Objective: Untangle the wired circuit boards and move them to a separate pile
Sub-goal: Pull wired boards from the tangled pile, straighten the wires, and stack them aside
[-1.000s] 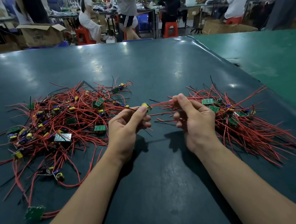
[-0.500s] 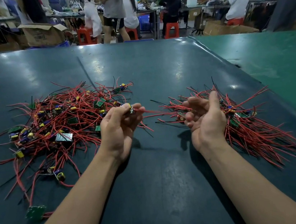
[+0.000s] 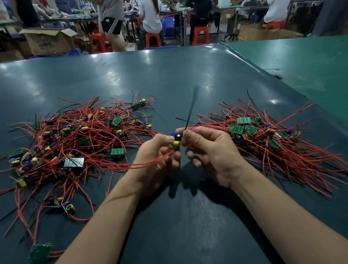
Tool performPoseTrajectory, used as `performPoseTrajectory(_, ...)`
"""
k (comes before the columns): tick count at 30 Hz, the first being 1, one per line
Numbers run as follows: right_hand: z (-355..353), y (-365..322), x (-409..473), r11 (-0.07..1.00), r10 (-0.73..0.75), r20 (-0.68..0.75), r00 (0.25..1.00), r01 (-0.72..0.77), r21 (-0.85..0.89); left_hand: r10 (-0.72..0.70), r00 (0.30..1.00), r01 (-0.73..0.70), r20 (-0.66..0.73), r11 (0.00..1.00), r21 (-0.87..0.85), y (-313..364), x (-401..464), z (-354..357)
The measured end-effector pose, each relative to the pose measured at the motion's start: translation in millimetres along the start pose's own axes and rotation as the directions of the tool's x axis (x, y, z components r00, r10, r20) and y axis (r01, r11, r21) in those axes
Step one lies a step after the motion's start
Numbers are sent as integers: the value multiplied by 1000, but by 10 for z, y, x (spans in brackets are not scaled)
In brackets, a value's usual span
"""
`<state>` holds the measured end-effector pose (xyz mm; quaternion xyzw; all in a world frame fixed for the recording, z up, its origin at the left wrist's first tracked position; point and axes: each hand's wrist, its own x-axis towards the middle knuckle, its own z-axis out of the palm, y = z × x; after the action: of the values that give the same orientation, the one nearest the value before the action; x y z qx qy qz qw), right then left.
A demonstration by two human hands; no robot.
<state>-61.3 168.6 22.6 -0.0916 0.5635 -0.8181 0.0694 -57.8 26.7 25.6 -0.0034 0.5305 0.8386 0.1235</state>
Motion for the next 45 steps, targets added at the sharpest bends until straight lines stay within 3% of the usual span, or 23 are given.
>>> performPoseTrajectory(8,-15,2,15,992,-27,-103,994,14,-125,103,994,-105,19,976,190,-26,-11,-29)
performPoseTrajectory(13,-59,-28,7,985,5,-118,993,-25,-168,83,997,-83,12,965,251,-44,-20,-17)
performPoseTrajectory(24,-196,-115,134,980,-135,-442,887,186,74,-46,954,6,297,991,136,-18,-37,-84)
performPoseTrajectory(30,-208,-148,126,966,-122,-502,856,218,138,-130,890,128,437,991,34,34,-101,-95)
performPoseTrajectory(32,-267,-204,131,943,-100,-527,844,250,222,-163,874,145,457,987,74,65,-132,-92)
performPoseTrajectory(34,-296,-232,130,943,-107,-514,851,250,218,-191,939,160,286,979,128,81,-132,-83)
performPoseTrajectory(37,-186,-134,96,988,-135,-376,917,155,23,7,993,11,116,989,-147,74,-92,-91)
performPoseTrajectory(38,-129,-88,78,995,-102,-295,950,98,-28,62,996,-51,62,986,-161,74,-70,-92)
performPoseTrajectory(41,-13,13,23,981,20,-90,996,-36,-189,198,979,-197,-42,980,34,5,-24,-81)
performPoseTrajectory(45,-10,65,-13,958,17,15,1000,-12,-285,280,960,-275,24,918,287,-30,-42,-94)
